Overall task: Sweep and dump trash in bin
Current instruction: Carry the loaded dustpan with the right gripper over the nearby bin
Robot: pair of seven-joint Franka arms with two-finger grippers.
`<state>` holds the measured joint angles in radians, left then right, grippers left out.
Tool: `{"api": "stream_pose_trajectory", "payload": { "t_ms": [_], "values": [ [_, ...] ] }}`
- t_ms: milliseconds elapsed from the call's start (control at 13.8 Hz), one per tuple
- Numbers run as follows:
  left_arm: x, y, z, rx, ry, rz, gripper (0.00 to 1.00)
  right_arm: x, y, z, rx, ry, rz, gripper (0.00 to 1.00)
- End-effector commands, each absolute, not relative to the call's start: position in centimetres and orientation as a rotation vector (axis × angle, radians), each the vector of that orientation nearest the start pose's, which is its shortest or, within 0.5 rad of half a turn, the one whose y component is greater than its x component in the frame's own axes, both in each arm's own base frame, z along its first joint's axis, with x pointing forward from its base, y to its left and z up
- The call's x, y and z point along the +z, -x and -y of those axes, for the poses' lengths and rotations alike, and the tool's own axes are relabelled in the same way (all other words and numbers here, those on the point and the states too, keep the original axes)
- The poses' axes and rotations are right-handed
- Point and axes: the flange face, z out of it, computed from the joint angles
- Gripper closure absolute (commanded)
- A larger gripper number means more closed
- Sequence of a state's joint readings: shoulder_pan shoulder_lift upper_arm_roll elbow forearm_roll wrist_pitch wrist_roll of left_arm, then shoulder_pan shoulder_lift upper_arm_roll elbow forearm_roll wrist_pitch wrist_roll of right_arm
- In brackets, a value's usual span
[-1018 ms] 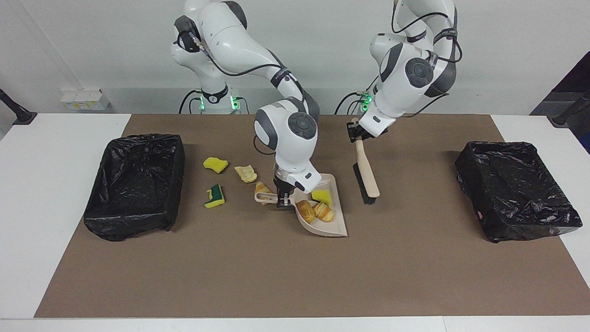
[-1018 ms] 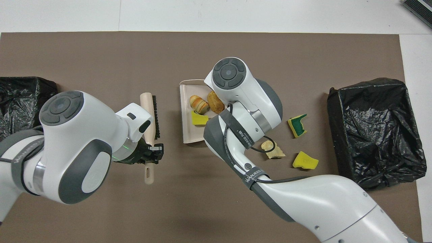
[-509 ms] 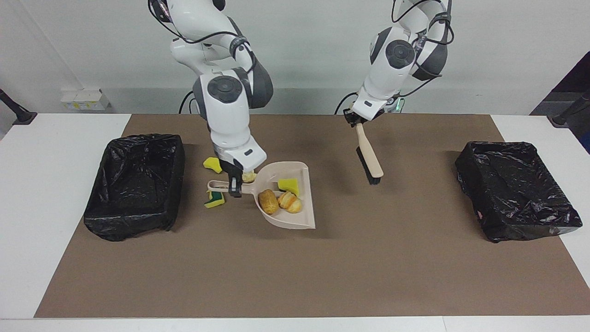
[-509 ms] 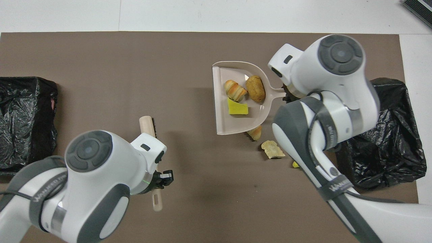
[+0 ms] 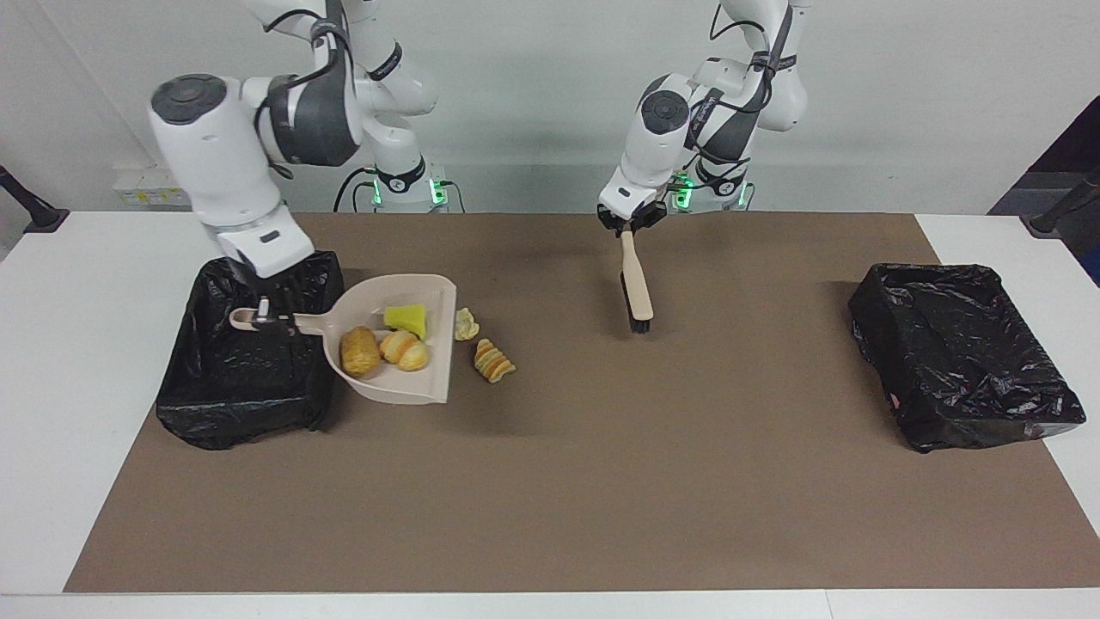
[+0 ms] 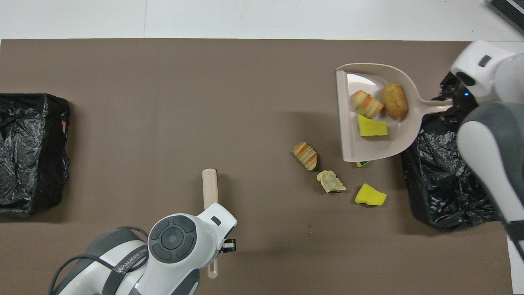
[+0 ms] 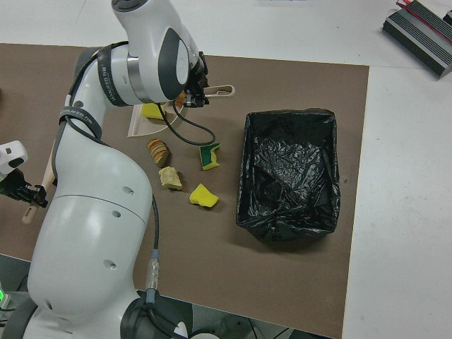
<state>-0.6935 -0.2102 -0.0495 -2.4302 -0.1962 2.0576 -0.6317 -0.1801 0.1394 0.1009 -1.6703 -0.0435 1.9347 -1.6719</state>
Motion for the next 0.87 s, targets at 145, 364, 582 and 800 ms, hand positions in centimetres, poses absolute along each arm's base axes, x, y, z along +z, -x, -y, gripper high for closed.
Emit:
{"api": "stream_pose_trajectory", "payload": {
  "t_ms": [145,364,582,800],
  "values": [
    [35.4,-29.7,29.9,0.318,3.138,-0.039,1.00,52.8,-57.7,17.5,0.054,-2.083,-2.183,1.00],
    [34.7,-29.2,30.2,0.303,3.154,-0.021,1.00,51.6,-54.5,20.5,-0.133,-2.050,-2.146,1.00],
    [34.7,-29.2,30.2,0.317,3.164,0.006,0.76,52.0,-53.9,22.3,-0.265,-1.957,-2.098,1.00],
    [34.5,-29.5,30.1,0.313,3.170,0.011,0.00,51.6,-53.5,21.7,-0.413,-1.858,-2.015,1.00]
  ]
}}
